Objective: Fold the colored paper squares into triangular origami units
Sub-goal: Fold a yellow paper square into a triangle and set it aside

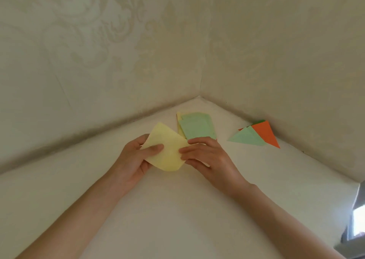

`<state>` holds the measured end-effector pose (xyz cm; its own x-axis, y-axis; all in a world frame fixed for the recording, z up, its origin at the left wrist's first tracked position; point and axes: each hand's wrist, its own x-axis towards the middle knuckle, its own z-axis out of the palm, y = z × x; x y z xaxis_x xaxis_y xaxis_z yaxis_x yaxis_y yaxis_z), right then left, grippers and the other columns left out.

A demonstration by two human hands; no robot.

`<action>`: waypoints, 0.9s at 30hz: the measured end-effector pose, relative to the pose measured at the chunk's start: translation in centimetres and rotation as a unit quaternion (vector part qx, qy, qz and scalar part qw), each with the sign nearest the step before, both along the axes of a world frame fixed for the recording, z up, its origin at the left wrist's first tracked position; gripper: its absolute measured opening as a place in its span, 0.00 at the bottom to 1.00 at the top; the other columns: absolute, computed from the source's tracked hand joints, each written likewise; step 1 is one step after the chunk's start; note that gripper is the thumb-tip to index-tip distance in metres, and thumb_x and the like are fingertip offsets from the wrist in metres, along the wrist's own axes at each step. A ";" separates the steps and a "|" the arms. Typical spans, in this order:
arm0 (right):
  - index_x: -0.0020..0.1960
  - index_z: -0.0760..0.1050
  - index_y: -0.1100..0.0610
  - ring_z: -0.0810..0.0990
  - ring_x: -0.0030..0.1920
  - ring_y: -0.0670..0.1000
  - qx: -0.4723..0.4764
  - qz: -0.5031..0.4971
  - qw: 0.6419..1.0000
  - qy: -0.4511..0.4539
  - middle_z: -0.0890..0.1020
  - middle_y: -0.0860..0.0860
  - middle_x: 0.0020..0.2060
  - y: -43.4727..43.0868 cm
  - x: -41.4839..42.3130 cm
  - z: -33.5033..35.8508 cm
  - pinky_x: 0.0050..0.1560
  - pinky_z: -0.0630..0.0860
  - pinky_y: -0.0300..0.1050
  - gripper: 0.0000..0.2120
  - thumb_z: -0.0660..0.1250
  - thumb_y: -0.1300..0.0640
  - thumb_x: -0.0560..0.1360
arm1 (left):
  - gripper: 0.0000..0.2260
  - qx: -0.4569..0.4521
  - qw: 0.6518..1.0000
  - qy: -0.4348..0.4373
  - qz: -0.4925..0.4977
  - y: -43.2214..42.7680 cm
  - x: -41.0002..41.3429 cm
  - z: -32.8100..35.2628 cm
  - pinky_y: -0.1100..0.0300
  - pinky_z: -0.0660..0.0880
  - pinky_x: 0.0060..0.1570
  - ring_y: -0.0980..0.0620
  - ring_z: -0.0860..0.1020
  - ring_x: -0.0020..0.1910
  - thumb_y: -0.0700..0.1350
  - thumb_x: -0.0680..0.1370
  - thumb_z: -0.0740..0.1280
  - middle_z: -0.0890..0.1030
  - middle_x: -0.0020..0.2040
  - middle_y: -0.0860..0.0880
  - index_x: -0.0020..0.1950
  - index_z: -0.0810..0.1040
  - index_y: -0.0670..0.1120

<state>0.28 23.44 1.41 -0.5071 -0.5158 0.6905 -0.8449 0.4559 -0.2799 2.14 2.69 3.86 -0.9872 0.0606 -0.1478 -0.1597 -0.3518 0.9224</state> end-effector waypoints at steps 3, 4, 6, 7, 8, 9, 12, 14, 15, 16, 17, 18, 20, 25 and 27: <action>0.48 0.83 0.58 0.76 0.53 0.48 0.023 0.014 0.999 -0.038 0.84 0.47 0.46 0.2 0.4 -0.6 0.56 0.72 0.39 0.14 0.61 0.52 0.78 | 0.11 -0.169 0.985 0.016 -0.020 -1.1 1.0 -0.6 0.64 0.78 0.35 0.53 0.83 0.37 0.33 0.70 0.71 0.85 0.40 0.46 0.51 0.79 0.41; 0.48 0.83 0.58 0.76 0.52 0.47 0.034 0.019 0.998 -0.051 0.85 0.46 0.45 0.2 0.5 -0.8 0.56 0.72 0.39 0.15 0.60 0.50 0.78 | 0.11 -0.224 0.974 0.022 -0.021 -1.3 1.3 -0.8 0.65 0.77 0.34 0.53 0.83 0.36 0.33 0.71 0.72 0.85 0.39 0.46 0.51 0.78 0.42; 0.48 0.83 0.57 0.76 0.52 0.47 0.052 0.030 0.996 -0.067 0.85 0.45 0.45 0.2 0.5 -1.0 0.55 0.72 0.41 0.18 0.58 0.48 0.79 | 0.15 -0.323 0.946 0.030 -0.005 -1.6 1.5 -1.2 0.65 0.76 0.34 0.54 0.82 0.36 0.37 0.71 0.73 0.85 0.40 0.49 0.54 0.75 0.48; 0.48 0.83 0.57 0.76 0.52 0.48 0.059 0.034 0.995 -0.071 0.85 0.45 0.45 0.2 0.5 -1.1 0.55 0.72 0.42 0.19 0.58 0.47 0.79 | 0.18 -0.377 0.925 0.041 0.007 -1.7 1.6 -1.4 0.64 0.76 0.36 0.54 0.81 0.38 0.39 0.71 0.74 0.83 0.41 0.50 0.56 0.73 0.52; 0.47 0.83 0.57 0.77 0.52 0.48 0.068 0.037 0.994 -0.075 0.85 0.44 0.45 0.2 0.5 -1.1 0.54 0.72 0.43 0.19 0.58 0.47 0.79 | 0.21 -0.424 0.903 0.064 0.015 -1.8 1.6 -1.6 0.63 0.76 0.39 0.54 0.79 0.41 0.41 0.71 0.74 0.81 0.43 0.51 0.58 0.70 0.56; 0.47 0.83 0.56 0.77 0.51 0.48 0.073 0.036 0.994 -0.078 0.85 0.44 0.45 0.3 0.5 -1.1 0.54 0.73 0.44 0.19 0.58 0.47 0.79 | 0.22 -0.461 0.882 0.097 0.016 -1.7 1.8 -1.9 0.64 0.75 0.42 0.56 0.78 0.43 0.41 0.72 0.73 0.79 0.45 0.53 0.60 0.69 0.59; 0.47 0.83 0.56 0.77 0.52 0.43 0.039 0.012 0.990 -0.134 0.84 0.42 0.44 0.3 1.1 -0.6 0.55 0.72 0.36 0.15 0.62 0.48 0.77 | 0.15 -0.467 0.859 0.209 -0.007 -1.6 2.4 -2.5 0.72 0.68 0.49 0.63 0.75 0.51 0.48 0.75 0.70 0.75 0.52 0.61 0.56 0.73 0.65; 0.45 0.82 0.52 0.77 0.48 0.38 -0.044 -0.026 0.972 -0.229 0.82 0.38 0.41 0.2 1.5 0.2 0.52 0.69 0.29 0.05 0.67 0.54 0.75 | 0.09 -0.392 0.894 0.213 -0.027 -1.8 2.7 -1.8 0.76 0.65 0.54 0.66 0.70 0.62 0.60 0.72 0.66 0.73 0.60 0.64 0.51 0.80 0.64; 0.44 0.80 0.51 0.78 0.45 0.37 -0.097 -0.034 0.955 -0.277 0.82 0.39 0.39 0.1 1.7 0.6 0.49 0.69 0.28 0.03 0.69 0.58 0.75 | 0.14 -0.355 0.911 0.208 -0.041 -2.0 2.8 -1.6 0.76 0.64 0.57 0.67 0.67 0.65 0.66 0.69 0.65 0.71 0.63 0.66 0.50 0.81 0.63; 0.43 0.79 0.53 0.78 0.42 0.38 -0.151 -0.031 0.936 -0.316 0.82 0.43 0.39 0.0 1.7 1.0 0.47 0.70 0.30 0.04 0.69 0.61 0.74 | 0.17 -0.325 0.922 0.203 -0.050 -1.9 2.9 -1.3 0.73 0.64 0.59 0.67 0.66 0.67 0.68 0.66 0.66 0.71 0.64 0.66 0.49 0.81 0.63; 0.43 0.79 0.56 0.79 0.40 0.40 -0.203 -0.018 0.914 -0.350 0.83 0.46 0.37 0.0 1.7 1.3 0.45 0.72 0.32 0.04 0.68 0.63 0.74 | 0.17 -0.294 0.934 0.197 -0.052 -1.8 2.9 -1.0 0.69 0.66 0.60 0.65 0.69 0.65 0.67 0.65 0.69 0.74 0.63 0.63 0.48 0.82 0.61; 0.43 0.79 0.58 0.79 0.38 0.43 -0.252 -0.004 0.891 -0.378 0.82 0.48 0.35 -0.2 1.7 1.7 0.43 0.73 0.34 0.04 0.68 0.64 0.73 | 0.15 -0.252 0.948 0.189 -0.048 -1.6 3.1 -0.8 0.67 0.70 0.56 0.62 0.75 0.59 0.62 0.66 0.72 0.80 0.57 0.58 0.47 0.83 0.56; 0.42 0.79 0.58 0.78 0.37 0.45 -0.314 0.006 0.849 -0.425 0.83 0.50 0.35 -0.3 1.7 2.0 0.41 0.74 0.36 0.04 0.67 0.64 0.72 | 0.09 -0.153 0.977 0.148 -0.026 -1.1 3.1 -0.6 0.67 0.75 0.42 0.57 0.81 0.43 0.47 0.68 0.74 0.84 0.42 0.51 0.45 0.80 0.45; 0.43 0.79 0.56 0.78 0.36 0.47 -0.345 -0.025 0.804 -0.483 0.82 0.51 0.33 -0.9 1.7 1.9 0.43 0.75 0.39 0.06 0.67 0.66 0.74 | 0.07 -0.114 0.989 0.091 0.019 -0.9 2.8 -0.8 0.63 0.77 0.35 0.52 0.82 0.36 0.43 0.70 0.68 0.84 0.36 0.46 0.45 0.78 0.40; 0.48 0.77 0.55 0.75 0.34 0.48 -0.329 -0.057 0.804 -0.491 0.78 0.49 0.28 -1.1 1.7 1.6 0.40 0.72 0.41 0.06 0.67 0.65 0.74 | 0.09 -0.113 0.991 0.069 0.038 -1.0 2.5 -1.0 0.63 0.78 0.36 0.52 0.82 0.36 0.42 0.71 0.68 0.84 0.36 0.46 0.49 0.77 0.43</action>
<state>1.95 22.33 3.01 -0.9931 -0.1133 0.0316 -0.0311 -0.0057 -0.9995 4.65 1.69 2.90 -0.9994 -0.0335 -0.0131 -0.0083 -0.1402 0.9901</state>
